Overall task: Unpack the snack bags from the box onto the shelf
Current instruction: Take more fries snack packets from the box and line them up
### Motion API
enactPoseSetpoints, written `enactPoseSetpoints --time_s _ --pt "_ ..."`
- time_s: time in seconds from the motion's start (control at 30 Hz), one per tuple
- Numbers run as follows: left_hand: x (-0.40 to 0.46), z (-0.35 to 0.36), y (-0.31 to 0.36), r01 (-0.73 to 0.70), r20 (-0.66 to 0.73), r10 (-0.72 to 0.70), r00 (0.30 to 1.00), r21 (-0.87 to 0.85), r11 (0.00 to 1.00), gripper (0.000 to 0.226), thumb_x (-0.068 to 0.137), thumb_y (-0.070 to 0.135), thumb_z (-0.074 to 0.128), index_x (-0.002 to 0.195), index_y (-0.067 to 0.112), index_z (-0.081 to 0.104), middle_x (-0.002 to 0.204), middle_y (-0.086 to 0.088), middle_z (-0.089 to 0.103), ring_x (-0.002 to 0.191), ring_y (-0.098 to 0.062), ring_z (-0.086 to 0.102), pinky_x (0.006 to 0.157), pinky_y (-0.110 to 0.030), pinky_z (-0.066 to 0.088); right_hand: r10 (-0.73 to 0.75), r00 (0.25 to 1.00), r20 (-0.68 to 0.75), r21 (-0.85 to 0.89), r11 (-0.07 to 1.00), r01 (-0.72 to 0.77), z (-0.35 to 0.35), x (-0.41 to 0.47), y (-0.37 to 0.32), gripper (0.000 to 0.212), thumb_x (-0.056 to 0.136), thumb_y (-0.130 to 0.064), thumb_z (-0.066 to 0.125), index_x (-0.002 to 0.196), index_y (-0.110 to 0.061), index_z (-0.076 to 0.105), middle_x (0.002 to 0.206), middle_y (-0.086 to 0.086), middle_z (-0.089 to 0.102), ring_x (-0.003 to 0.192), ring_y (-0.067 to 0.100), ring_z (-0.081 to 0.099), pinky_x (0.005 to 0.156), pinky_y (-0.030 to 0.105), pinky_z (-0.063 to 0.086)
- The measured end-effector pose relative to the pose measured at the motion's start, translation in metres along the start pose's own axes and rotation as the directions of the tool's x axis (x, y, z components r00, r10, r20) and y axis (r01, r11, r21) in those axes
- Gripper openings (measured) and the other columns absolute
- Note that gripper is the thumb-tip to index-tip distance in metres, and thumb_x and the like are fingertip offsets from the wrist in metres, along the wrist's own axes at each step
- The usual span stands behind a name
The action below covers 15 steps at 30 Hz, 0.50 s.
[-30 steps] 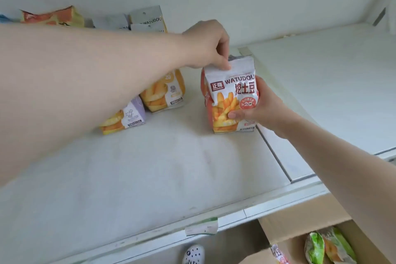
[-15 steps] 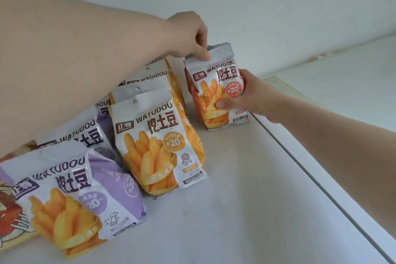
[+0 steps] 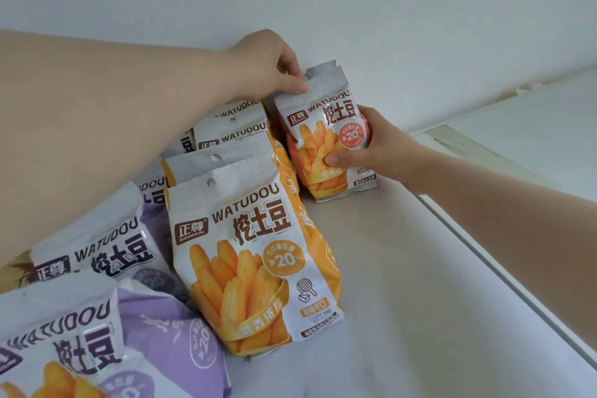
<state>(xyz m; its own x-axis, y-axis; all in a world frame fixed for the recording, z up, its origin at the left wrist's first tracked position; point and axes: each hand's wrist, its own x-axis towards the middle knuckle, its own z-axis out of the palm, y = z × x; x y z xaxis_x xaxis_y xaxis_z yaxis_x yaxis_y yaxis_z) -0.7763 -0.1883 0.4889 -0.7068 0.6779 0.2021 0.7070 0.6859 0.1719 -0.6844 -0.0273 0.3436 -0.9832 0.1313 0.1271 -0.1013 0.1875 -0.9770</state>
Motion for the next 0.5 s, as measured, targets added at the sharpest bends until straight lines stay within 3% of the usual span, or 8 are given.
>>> enactPoseSetpoints --time_s 0.1,0.2,0.27,0.4,0.5 --pt "-0.001 0.001 -0.002 -0.004 -0.007 0.004 1.000 0.014 1.000 0.021 0.081 0.035 0.073 0.091 0.016 0.072 0.097 -0.008 0.068 0.091 -0.022 0.060 0.075 -0.027 0.043 -0.018 0.998 -0.052 0.031 0.999 0.020 0.008 -0.012 -0.003 0.116 0.049 -0.041 0.088 0.148 -0.022 0.031 0.127 -0.006 0.062 0.109 0.011 0.065 0.086 0.030 0.057" --pt "-0.002 0.005 -0.001 0.023 -0.015 -0.023 1.000 -0.005 1.000 0.025 0.081 0.036 0.073 0.093 0.014 0.073 0.082 0.002 0.063 0.082 -0.014 0.055 0.071 -0.024 0.037 0.007 0.999 -0.036 0.060 0.998 -0.005 0.010 -0.018 -0.006 0.076 0.064 -0.026 0.087 0.131 -0.020 0.049 0.115 -0.003 0.068 0.101 0.012 0.068 0.073 0.019 0.057" --pt "-0.002 0.008 -0.001 0.038 -0.023 -0.038 0.999 -0.019 0.999 0.024 0.081 0.036 0.073 0.091 0.014 0.072 0.073 0.008 0.057 0.078 -0.012 0.052 0.070 -0.023 0.035 0.013 0.999 -0.032 0.059 0.998 -0.011 0.011 -0.018 -0.008 0.062 0.071 -0.019 0.085 0.125 -0.019 0.054 0.111 -0.002 0.070 0.093 0.009 0.069 0.065 0.015 0.054" --pt "-0.003 0.011 0.001 0.038 -0.056 -0.042 0.998 -0.062 0.997 0.020 0.080 0.034 0.075 0.089 0.016 0.071 0.072 0.012 0.053 0.071 -0.006 0.048 0.059 -0.017 0.035 0.014 0.999 -0.049 0.045 0.999 -0.012 0.011 -0.015 -0.005 0.068 0.069 -0.023 0.086 0.128 -0.017 0.053 0.115 0.000 0.070 0.103 0.015 0.069 0.088 0.033 0.058" --pt "-0.005 0.009 0.000 0.040 -0.034 -0.044 0.998 -0.098 0.994 0.020 0.079 0.035 0.076 0.088 0.019 0.069 0.075 0.014 0.053 0.072 -0.002 0.048 0.059 -0.015 0.033 0.006 0.998 -0.055 0.036 0.999 -0.004 0.011 -0.014 -0.004 0.068 0.069 -0.024 0.087 0.128 -0.018 0.053 0.115 -0.001 0.070 0.103 0.016 0.069 0.089 0.037 0.058"
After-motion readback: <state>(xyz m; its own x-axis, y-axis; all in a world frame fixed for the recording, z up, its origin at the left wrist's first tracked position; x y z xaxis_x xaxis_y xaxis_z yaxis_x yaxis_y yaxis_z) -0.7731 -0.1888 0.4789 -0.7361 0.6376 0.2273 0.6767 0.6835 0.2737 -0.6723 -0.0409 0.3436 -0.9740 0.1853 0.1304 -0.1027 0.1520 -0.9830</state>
